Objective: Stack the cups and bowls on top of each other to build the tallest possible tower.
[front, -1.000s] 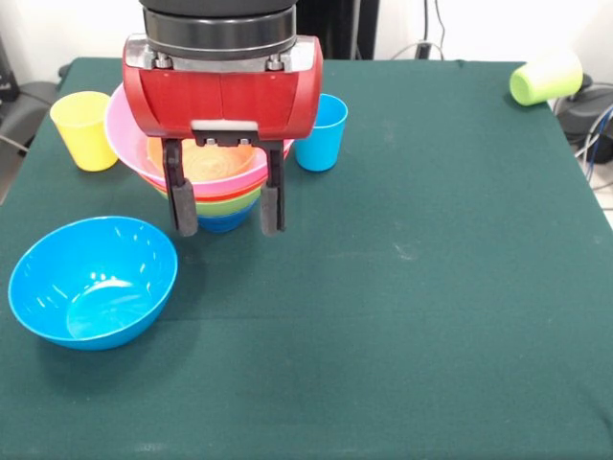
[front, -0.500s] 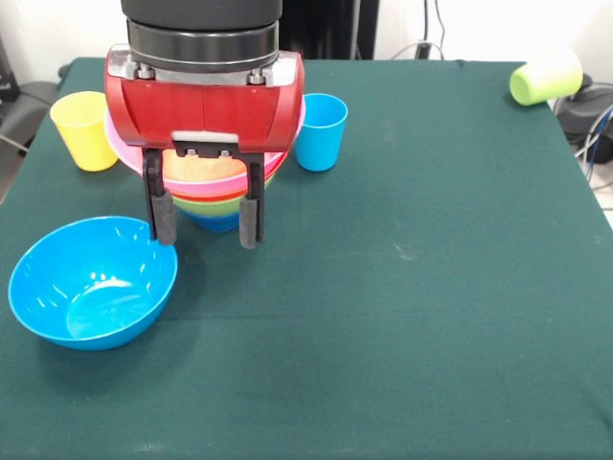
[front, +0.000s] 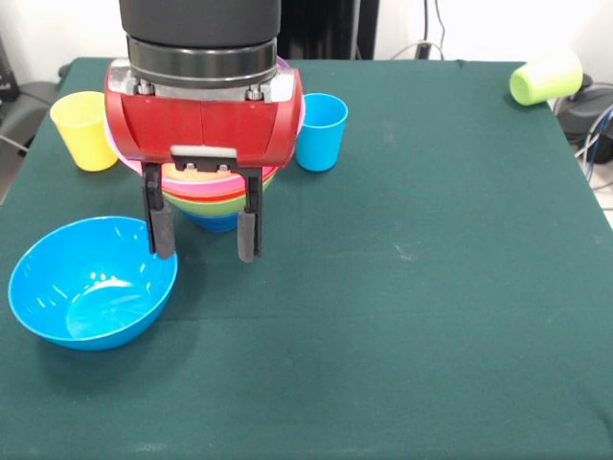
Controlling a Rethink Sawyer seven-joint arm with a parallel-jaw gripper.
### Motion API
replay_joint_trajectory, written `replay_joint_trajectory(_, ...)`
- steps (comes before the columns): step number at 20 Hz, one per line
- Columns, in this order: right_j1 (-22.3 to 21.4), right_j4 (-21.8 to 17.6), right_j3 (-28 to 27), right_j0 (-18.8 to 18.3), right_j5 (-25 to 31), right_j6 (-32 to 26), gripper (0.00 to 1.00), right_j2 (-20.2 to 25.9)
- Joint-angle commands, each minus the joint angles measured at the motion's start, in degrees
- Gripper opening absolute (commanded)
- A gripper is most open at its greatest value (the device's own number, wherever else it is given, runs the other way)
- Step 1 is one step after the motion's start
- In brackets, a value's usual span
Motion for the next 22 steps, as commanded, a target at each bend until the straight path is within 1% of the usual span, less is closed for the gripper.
replay_joint_trajectory(1, 3.67, -6.58, -2.54, 1.48, -2.04, -16.46, 1.00, -1.16)
replay_joint_trajectory(3, 4.93, -6.97, -3.50, 1.58, -1.95, -16.60, 1.00, -1.29)
replay_joint_trajectory(7, 6.94, -7.28, -5.16, 1.29, -1.66, -18.67, 1.00, -0.48)
replay_joint_trajectory(22, 7.77, -7.24, -7.53, 1.60, 0.72, -21.27, 1.00, -0.08)
